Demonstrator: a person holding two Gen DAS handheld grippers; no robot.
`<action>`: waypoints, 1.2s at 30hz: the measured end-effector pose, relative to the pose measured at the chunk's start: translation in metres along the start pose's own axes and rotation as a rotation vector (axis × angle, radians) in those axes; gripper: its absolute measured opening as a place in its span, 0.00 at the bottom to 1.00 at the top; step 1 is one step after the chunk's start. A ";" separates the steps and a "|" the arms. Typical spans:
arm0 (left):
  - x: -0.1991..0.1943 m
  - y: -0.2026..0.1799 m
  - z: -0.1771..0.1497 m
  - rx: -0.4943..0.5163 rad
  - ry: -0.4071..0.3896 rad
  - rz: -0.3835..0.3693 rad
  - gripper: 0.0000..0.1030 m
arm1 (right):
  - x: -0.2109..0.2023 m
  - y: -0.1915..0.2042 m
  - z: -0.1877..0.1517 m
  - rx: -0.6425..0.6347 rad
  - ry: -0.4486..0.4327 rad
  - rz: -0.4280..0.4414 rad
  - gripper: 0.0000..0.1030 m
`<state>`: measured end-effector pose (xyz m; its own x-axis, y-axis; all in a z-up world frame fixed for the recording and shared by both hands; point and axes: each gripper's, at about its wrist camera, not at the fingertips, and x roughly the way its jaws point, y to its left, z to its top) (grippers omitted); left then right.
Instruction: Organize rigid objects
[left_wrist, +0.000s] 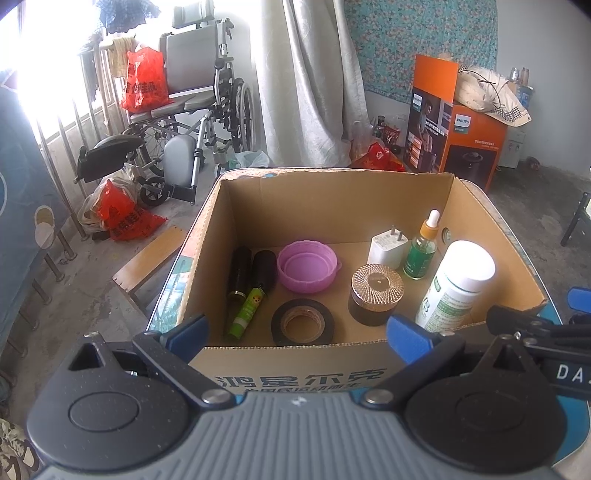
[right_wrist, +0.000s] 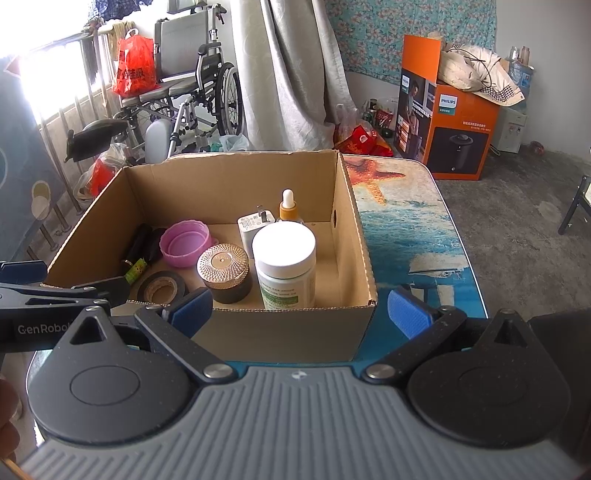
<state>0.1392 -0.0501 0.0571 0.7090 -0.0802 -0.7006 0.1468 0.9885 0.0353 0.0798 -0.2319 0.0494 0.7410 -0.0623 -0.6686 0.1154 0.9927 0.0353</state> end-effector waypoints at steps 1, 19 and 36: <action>0.000 0.000 0.000 0.000 0.000 0.000 1.00 | 0.000 0.000 0.000 0.000 0.000 0.000 0.99; 0.000 0.000 0.000 -0.002 0.002 -0.002 1.00 | 0.000 0.000 -0.001 -0.001 -0.001 -0.002 0.99; 0.000 0.001 0.000 -0.002 0.002 -0.001 1.00 | -0.002 0.000 -0.002 0.002 0.002 -0.002 0.99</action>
<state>0.1394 -0.0491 0.0566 0.7073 -0.0812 -0.7023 0.1467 0.9886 0.0333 0.0772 -0.2319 0.0490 0.7394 -0.0637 -0.6703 0.1178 0.9924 0.0356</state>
